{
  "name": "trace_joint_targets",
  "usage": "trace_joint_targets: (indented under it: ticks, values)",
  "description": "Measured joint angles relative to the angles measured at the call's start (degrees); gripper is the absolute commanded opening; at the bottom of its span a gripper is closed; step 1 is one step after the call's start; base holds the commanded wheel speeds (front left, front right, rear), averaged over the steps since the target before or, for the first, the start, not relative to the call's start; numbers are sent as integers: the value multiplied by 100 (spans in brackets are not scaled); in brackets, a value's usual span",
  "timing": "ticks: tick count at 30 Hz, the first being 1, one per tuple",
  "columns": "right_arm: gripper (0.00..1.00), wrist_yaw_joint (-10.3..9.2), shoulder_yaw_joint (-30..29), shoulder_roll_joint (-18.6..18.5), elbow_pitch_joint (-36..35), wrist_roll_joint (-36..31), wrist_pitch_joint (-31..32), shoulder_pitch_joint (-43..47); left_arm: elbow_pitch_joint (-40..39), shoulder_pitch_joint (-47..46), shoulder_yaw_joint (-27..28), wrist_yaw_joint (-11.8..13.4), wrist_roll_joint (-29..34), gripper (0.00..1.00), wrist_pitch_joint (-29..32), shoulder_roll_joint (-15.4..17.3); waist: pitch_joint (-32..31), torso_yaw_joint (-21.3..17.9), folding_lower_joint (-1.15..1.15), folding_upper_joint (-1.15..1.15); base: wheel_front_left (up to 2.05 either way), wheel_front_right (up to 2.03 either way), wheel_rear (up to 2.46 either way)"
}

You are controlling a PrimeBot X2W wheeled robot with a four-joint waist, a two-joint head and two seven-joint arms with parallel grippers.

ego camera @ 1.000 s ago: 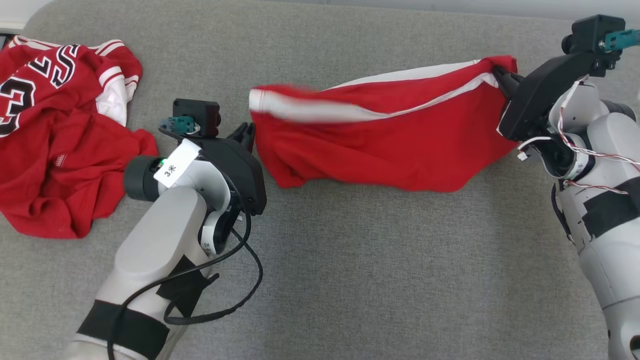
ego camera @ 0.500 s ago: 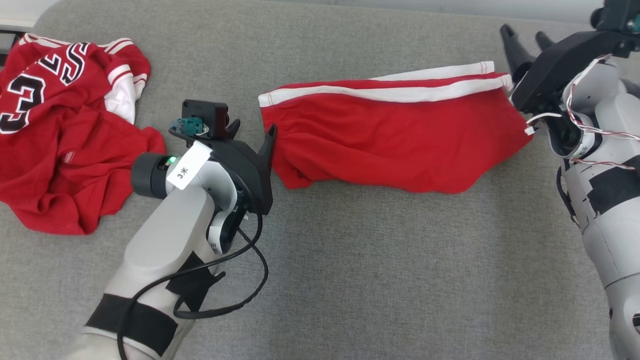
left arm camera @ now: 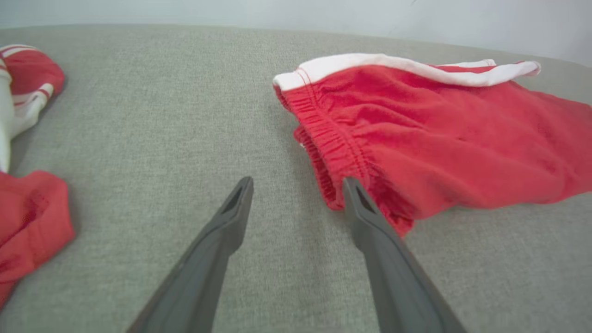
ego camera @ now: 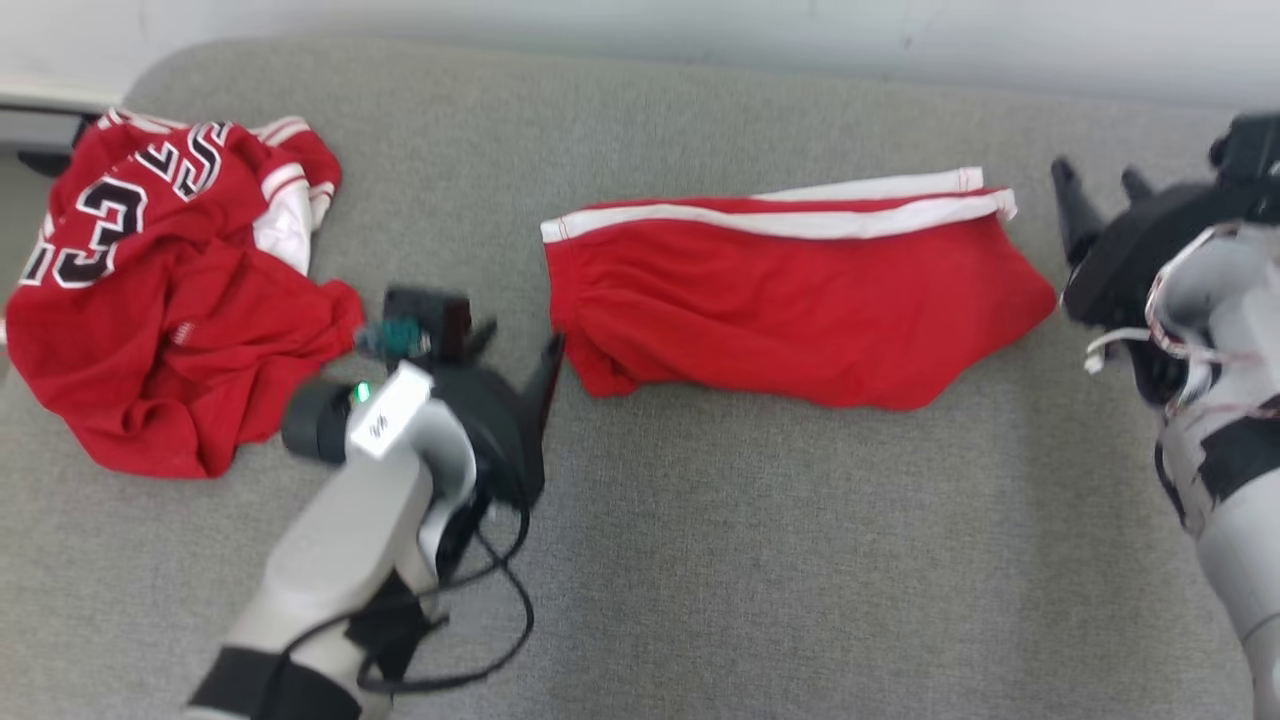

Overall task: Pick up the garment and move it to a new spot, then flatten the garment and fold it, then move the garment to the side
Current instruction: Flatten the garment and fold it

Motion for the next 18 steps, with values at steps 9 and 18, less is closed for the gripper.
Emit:
trace_joint_targets:
  ticks: [9, 18]
  values:
    - [100, 171, 409, 11, 153, -304, -38, 519, 180, 578, -221, -236, -10, 100, -96, 9, -482, -115, -1, -1, 0, 0, 0]
    - [100, 266, 625, 45, 187, -398, 62, 972, 159, 683, -368, -287, -32, 100, -101, 2, -620, -356, -2, -1, 0, 0, 0]
